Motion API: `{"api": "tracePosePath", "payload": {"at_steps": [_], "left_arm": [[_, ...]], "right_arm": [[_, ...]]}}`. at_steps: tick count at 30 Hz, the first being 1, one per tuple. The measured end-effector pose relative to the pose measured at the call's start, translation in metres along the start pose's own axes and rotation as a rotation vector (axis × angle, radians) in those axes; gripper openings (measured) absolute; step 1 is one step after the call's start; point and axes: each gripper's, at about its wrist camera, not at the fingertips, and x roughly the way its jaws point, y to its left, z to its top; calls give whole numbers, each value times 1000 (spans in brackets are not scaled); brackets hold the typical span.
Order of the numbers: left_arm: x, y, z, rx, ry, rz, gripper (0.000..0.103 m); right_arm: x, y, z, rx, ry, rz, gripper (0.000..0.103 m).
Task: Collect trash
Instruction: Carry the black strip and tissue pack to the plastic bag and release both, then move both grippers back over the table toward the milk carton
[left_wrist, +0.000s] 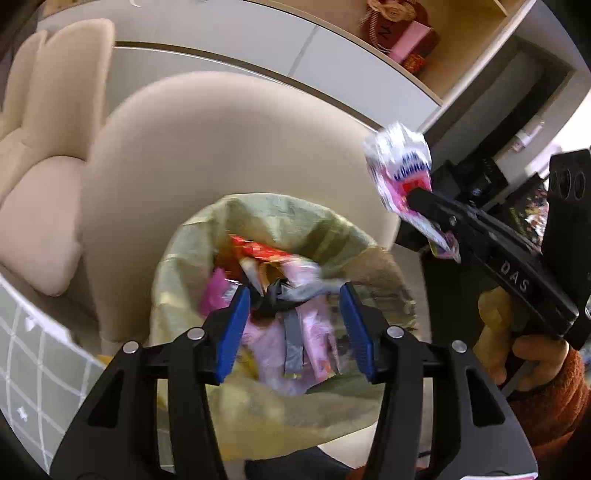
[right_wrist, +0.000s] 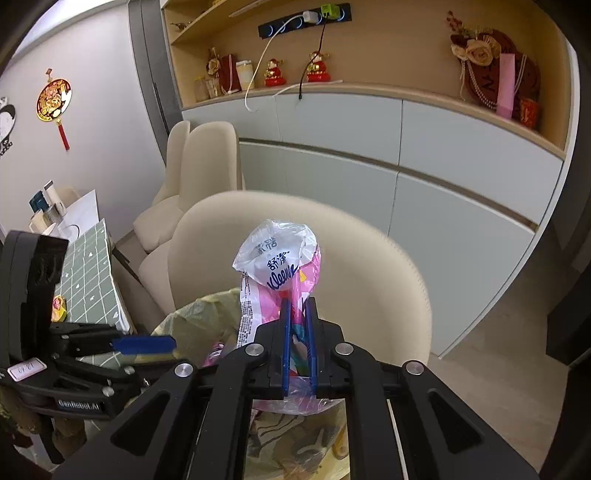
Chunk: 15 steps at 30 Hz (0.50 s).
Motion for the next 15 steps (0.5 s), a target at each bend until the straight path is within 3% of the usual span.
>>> {"api": "tracePosePath", "payload": {"at_steps": [11, 15], "left_arm": [[-98, 56, -52, -112, -161, 208, 49], [-128, 75, -75, -166, -181, 270, 49]], "right_arm": [[35, 37, -30, 10, 102, 45, 9], [48, 48, -37, 7, 131, 27, 10]]}}
